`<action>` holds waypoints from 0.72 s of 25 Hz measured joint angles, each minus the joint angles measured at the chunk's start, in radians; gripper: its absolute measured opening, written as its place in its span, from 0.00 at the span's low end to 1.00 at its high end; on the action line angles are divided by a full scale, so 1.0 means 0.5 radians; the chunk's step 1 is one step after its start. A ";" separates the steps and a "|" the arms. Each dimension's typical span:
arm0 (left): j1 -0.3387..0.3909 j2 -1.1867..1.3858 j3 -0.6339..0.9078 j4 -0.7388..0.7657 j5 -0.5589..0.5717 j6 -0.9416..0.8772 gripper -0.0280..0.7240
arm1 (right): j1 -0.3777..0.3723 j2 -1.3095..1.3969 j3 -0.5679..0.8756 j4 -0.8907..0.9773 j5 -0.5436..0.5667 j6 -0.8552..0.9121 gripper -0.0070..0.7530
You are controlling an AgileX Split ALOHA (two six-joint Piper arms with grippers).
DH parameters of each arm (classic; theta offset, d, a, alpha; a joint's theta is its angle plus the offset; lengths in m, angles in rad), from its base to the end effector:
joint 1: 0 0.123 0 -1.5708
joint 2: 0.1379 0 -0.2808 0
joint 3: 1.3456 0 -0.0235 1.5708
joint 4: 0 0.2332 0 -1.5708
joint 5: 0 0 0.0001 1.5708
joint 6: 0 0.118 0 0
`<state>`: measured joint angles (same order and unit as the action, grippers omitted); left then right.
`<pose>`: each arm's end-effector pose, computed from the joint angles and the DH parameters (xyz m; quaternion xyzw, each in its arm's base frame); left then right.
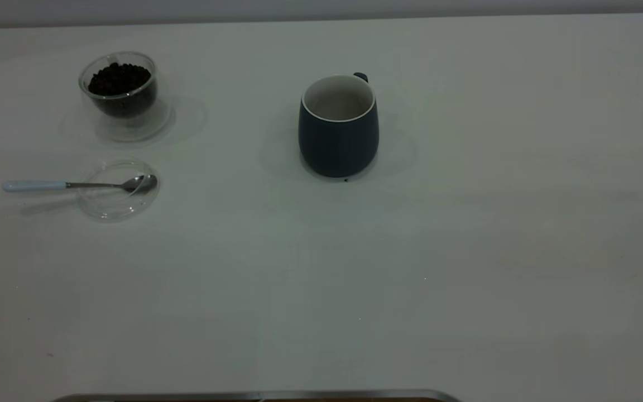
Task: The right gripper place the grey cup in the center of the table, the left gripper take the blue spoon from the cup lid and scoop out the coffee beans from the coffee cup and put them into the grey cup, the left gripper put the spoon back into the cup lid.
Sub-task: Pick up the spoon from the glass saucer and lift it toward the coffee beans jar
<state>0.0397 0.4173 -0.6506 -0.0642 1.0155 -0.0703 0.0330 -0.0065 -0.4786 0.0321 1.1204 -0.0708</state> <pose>0.0660 -0.0038 0.2914 -0.0535 0.9036 -0.0384 0.4233 0.0054 0.0036 0.2443 -0.0462 0.8707 0.0068 0.4895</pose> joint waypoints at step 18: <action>0.000 1.836 -0.479 -0.475 -0.355 0.440 0.90 | 0.000 0.000 0.000 0.000 0.000 0.000 0.79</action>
<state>0.0397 1.3354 -0.8900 -0.3015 0.8378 0.1499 0.0330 -0.0065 -0.4786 0.0321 1.1204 -0.0708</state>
